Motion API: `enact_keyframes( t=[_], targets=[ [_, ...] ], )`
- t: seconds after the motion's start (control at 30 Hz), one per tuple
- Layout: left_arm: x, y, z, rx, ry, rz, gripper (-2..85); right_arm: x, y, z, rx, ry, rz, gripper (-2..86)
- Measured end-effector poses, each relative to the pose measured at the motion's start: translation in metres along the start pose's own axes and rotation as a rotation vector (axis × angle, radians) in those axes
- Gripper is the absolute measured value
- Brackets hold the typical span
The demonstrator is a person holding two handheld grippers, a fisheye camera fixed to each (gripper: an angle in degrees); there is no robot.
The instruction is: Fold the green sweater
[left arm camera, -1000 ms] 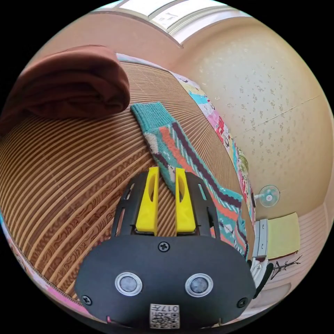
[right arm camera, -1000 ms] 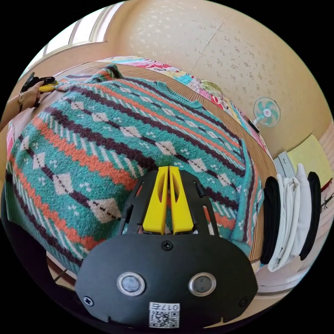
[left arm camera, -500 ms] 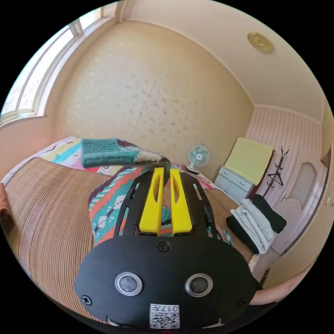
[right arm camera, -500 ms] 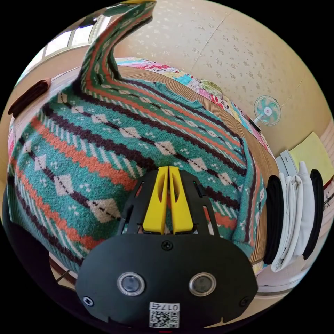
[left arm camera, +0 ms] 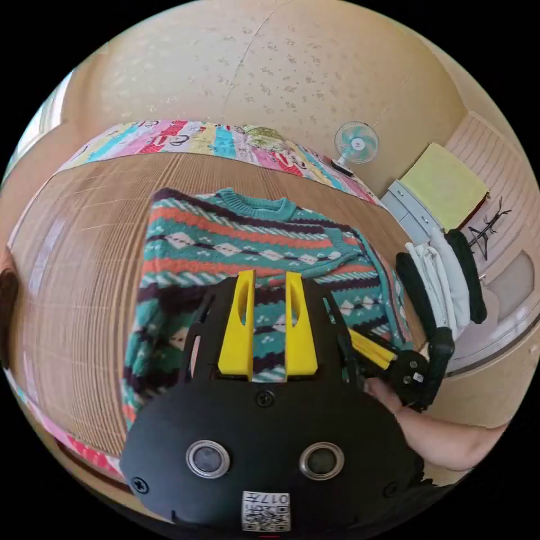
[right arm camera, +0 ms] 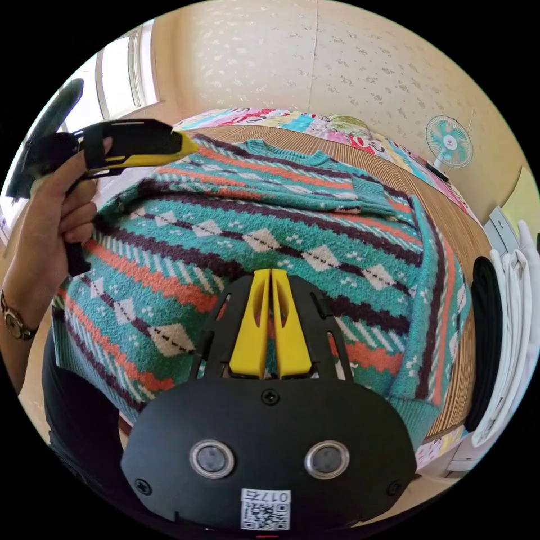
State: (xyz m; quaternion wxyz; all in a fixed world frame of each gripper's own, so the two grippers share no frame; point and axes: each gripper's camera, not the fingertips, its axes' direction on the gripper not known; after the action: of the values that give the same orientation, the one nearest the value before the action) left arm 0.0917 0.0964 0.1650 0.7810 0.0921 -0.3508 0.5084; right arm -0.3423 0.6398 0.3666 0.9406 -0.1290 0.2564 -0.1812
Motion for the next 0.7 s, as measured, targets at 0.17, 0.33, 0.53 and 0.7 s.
enact_keyframes(
  t=[0.17,0.33,0.53,0.7],
  targets=[
    [-0.058,0.042,0.006,-0.062,-0.235,0.075,0.0,0.002,-0.006,-0.008,-0.002,0.027,-0.015,0.2],
    [-0.126,0.068,-0.032,-0.007,0.032,-0.376,-0.7,0.019,-0.016,-0.020,-0.014,-0.016,0.002,0.5],
    [-0.043,0.114,-0.079,0.042,0.021,-0.058,2.8,0.045,-0.013,-0.082,0.015,0.068,0.097,2.5],
    [-0.013,0.165,-0.061,0.020,-0.118,0.103,7.6,0.092,0.067,-0.158,0.116,0.289,0.309,10.9]
  ],
)
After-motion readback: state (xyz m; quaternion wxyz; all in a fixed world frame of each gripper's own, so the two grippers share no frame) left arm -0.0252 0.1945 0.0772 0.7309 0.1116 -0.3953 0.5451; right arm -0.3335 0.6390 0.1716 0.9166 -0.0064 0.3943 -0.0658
